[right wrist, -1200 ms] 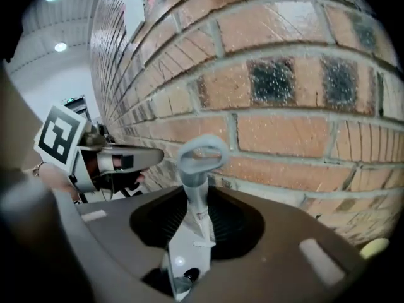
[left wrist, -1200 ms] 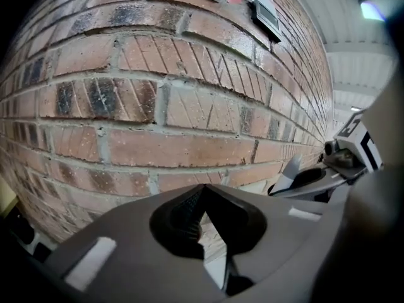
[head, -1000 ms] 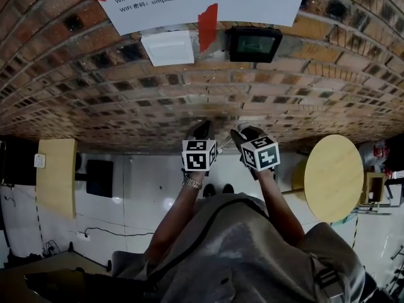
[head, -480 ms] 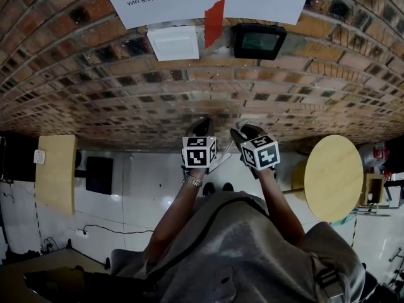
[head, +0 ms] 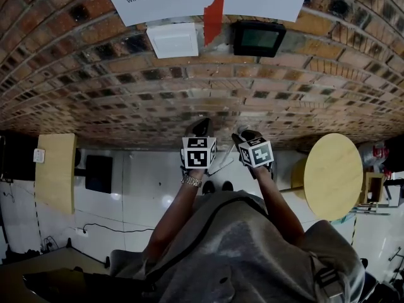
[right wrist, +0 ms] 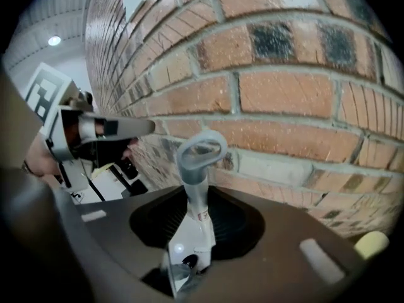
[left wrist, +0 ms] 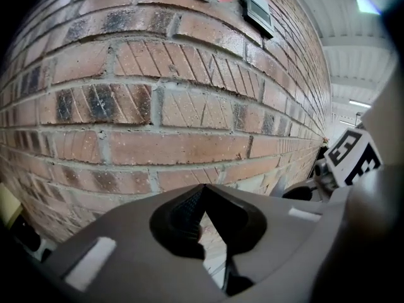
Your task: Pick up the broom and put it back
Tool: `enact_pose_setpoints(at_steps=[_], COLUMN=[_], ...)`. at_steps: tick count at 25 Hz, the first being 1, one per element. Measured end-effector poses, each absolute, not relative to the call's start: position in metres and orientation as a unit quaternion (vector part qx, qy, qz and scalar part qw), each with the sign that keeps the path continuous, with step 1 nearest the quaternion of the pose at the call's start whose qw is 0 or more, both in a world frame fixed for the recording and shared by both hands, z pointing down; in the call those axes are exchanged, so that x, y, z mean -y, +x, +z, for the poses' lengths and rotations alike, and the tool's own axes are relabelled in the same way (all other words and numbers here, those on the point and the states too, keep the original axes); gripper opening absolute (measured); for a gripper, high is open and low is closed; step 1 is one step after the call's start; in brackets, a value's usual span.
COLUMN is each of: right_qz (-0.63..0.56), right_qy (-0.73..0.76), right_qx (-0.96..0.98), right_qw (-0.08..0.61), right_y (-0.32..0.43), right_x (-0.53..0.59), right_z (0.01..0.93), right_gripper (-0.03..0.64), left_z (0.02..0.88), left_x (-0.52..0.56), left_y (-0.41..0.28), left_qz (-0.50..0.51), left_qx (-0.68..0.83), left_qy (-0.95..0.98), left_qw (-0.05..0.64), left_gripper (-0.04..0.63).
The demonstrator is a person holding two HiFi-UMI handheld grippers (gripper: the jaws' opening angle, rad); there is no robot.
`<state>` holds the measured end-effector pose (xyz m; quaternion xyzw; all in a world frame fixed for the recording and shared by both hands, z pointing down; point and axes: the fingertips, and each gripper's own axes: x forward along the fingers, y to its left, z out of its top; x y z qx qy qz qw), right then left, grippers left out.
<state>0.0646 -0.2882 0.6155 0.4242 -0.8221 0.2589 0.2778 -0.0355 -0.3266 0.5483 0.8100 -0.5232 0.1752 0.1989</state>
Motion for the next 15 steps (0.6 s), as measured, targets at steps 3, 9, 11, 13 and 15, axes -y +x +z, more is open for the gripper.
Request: enact_pose_setpoints(at_steps=[3,9,11,13,15], right_qz=[0.290,0.327,0.335,0.344,0.352], right_qy=[0.424,0.426,0.417,0.410,0.408], right_qx=[0.802,0.768,0.763,0.757,0.751], right_qw=[0.306,0.350,0.363,0.375,0.383], right_y=[0.069,0.069,0.065,0.061,0.059], right_x=[0.286,0.294,0.295,0.295,0.294], right_z=[0.664,0.742,0.766,0.785,0.793], right_gripper=[0.103,0.102,0.102,0.101,0.101], left_z=[0.550,0.560,0.563,0.566,0.570], left_x=[0.321,0.307,0.302,0.297,0.291], left_y=[-0.037,-0.051,-0.057,-0.063,-0.069], left_qz=[0.179,0.188,0.191,0.195,0.200], left_qx=[0.523,0.535,0.540,0.545,0.551], left_qy=[0.810,0.797,0.791,0.786,0.779], left_qw=[0.197,0.210,0.214,0.217,0.221], left_gripper=[0.005,0.005,0.005,0.005,0.005])
